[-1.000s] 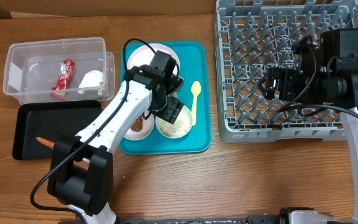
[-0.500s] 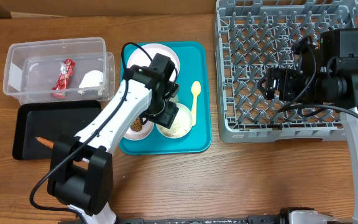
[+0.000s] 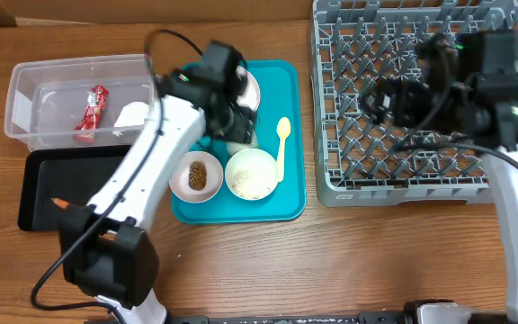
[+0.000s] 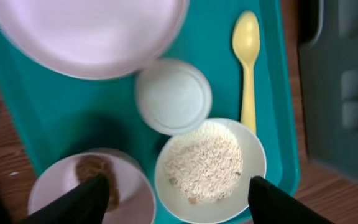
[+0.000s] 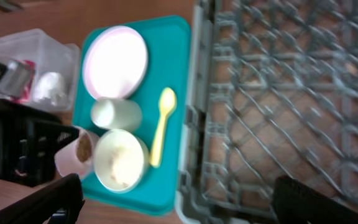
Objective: Sort waste into correct bins and load items into the dishwasher
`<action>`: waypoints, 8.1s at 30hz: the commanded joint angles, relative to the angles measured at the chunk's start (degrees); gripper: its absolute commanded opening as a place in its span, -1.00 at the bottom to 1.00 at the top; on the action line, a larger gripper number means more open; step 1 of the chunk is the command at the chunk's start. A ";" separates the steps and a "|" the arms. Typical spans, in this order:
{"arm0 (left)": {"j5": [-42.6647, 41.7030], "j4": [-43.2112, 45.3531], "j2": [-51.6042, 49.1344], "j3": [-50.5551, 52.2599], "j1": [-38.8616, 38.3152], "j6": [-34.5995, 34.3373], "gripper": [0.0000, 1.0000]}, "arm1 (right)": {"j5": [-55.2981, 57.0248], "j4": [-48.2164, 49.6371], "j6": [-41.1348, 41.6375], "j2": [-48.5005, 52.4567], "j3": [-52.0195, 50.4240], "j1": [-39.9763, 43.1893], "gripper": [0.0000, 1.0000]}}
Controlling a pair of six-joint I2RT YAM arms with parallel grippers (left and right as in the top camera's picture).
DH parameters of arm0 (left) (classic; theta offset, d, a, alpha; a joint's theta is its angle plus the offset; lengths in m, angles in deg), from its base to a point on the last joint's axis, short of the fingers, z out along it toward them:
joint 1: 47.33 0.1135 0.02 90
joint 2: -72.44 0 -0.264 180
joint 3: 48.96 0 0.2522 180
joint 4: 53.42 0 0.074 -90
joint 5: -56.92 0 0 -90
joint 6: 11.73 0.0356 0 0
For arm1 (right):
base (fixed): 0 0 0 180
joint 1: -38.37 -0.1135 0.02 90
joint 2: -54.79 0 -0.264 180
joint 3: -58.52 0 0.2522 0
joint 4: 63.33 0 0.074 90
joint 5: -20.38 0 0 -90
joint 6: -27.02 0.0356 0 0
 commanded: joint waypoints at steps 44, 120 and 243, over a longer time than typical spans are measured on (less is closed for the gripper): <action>-0.13 -11.65 0.02 -18.99 25.68 -0.87 0.83 | 24.48 31.71 14.71 37.77 0.61 -33.57 0.58; 1.11 -10.56 -0.61 -18.86 23.50 -0.83 0.84 | 27.32 -7.32 19.28 21.55 6.88 -4.39 1.00; -74.20 -9.53 2.32 31.17 66.86 44.98 -0.91 | 18.58 -15.93 15.82 21.57 22.62 -5.07 0.99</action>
